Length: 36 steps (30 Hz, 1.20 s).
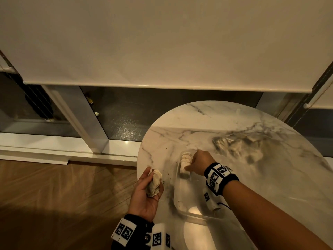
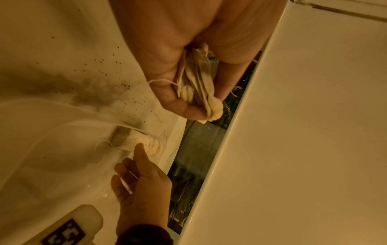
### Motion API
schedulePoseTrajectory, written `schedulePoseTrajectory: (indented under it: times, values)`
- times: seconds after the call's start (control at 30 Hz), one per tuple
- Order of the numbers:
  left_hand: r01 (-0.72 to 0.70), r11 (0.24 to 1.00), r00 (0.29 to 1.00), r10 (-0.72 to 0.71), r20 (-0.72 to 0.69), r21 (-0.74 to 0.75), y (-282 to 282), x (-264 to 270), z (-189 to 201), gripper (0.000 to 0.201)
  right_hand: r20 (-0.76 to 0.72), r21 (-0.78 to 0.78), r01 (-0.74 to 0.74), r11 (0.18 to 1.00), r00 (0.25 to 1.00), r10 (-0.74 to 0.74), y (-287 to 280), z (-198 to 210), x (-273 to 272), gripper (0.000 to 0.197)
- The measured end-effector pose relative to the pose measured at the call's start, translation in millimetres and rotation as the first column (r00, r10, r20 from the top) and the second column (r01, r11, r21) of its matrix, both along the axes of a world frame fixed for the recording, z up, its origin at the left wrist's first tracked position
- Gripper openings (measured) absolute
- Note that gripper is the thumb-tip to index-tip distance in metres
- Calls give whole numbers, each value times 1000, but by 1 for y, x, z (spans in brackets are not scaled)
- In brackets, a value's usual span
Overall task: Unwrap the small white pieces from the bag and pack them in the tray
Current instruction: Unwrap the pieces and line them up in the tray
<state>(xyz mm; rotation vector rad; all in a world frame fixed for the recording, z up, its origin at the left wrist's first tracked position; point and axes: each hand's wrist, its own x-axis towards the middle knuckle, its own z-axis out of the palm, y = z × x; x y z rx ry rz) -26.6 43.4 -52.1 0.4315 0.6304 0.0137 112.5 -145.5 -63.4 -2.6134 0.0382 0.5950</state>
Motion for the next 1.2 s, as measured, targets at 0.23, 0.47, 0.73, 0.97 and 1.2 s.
schedulePoseTrajectory:
  times: [0.23, 0.47, 0.73, 0.97, 1.2]
  values:
    - [6, 1000, 1000, -6, 5, 6, -3, -3, 3, 53, -101, -77, -120, 990, 989, 112, 1, -14, -5, 46]
    - [8, 1000, 1000, -8, 9, 9, -8, -4, 6, 50, -53, -100, -140, 985, 989, 135, 5, -12, -7, 37]
    - [55, 996, 998, -56, 9, 70, -20, 1, 11, 37, 15, -27, -23, 999, 1000, 24, -4, 25, -16, 40]
    - [118, 964, 993, -120, -4, 238, -44, 8, 22, 24, 129, 405, -39, 914, 992, -14, 9, 80, -80, 40]
    - [121, 936, 992, -120, -24, 331, -56, 9, 26, 27, 68, 392, 63, 918, 993, -97, 9, 83, -99, 33]
